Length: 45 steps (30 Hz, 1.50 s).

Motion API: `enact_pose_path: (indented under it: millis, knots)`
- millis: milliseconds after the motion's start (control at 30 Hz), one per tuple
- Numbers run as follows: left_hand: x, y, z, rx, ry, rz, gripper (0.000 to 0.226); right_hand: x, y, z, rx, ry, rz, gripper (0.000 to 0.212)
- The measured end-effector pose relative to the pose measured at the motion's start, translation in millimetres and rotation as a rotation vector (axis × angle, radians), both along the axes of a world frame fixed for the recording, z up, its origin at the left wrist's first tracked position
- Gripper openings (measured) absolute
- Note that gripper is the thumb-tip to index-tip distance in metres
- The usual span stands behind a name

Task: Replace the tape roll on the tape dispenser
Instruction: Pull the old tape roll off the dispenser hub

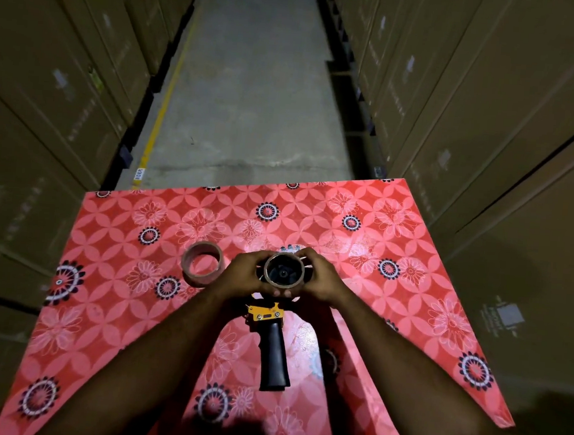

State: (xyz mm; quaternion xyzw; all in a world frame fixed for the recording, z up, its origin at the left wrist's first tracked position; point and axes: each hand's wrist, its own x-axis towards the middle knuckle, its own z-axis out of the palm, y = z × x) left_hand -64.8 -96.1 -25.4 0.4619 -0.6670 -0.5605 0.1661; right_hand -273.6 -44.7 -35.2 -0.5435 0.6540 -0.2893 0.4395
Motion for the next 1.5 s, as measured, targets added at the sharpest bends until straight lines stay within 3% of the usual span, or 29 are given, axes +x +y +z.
enact_pose_path:
  millis: [133, 500, 567, 633, 700, 833, 1100, 1267, 1400, 1500]
  knots:
    - [4.1, 2.3, -3.4, -0.043, 0.042, 0.081, 0.07, -0.4, -1.4, 5.5, -0.012, -0.032, 0.018, 0.057]
    - [5.6, 1.2, -1.7, -0.036, -0.028, 0.06, 0.076, -6.1, 7.0, -6.4, 0.037, -0.156, -0.012, 0.072]
    - [2.4, -0.2, -1.3, -0.062, -0.101, -0.052, 0.085, -3.0, 9.5, -8.7, 0.044, -0.11, 0.0, 0.074]
    - [-1.7, -3.5, 0.3, -0.203, -0.304, -0.189, 0.094, -0.5, 9.0, -7.5, 0.022, -0.048, 0.037, 0.071]
    - [-2.0, -7.7, -3.6, -0.209, -0.374, -0.198, 0.088, -1.2, 7.0, -8.3, 0.024, -0.032, 0.045, 0.071]
    - [1.9, -10.1, 1.2, -0.113, -0.263, -0.092, 0.065, -4.2, 7.3, -10.5, 0.061, -0.095, -0.004, 0.077]
    - [6.0, -8.4, 1.2, -0.048, -0.14, 0.002, 0.063, -4.9, 7.1, -6.0, 0.099, -0.207, -0.031, 0.074]
    - [2.1, 5.4, 7.5, 0.038, 0.076, 0.173, 0.056, -5.0, 5.5, 1.1, 0.089, -0.349, -0.016, 0.082]
    - [-1.6, 1.9, 9.1, 0.013, 0.093, 0.117, 0.061, -17.2, 5.3, 0.1, 0.096, -0.311, 0.016, 0.076]
    - [-16.5, -2.0, 10.5, -0.195, -0.056, 0.045, 0.068, -33.9, 10.2, 1.9, 0.037, -0.205, -0.028, 0.076]
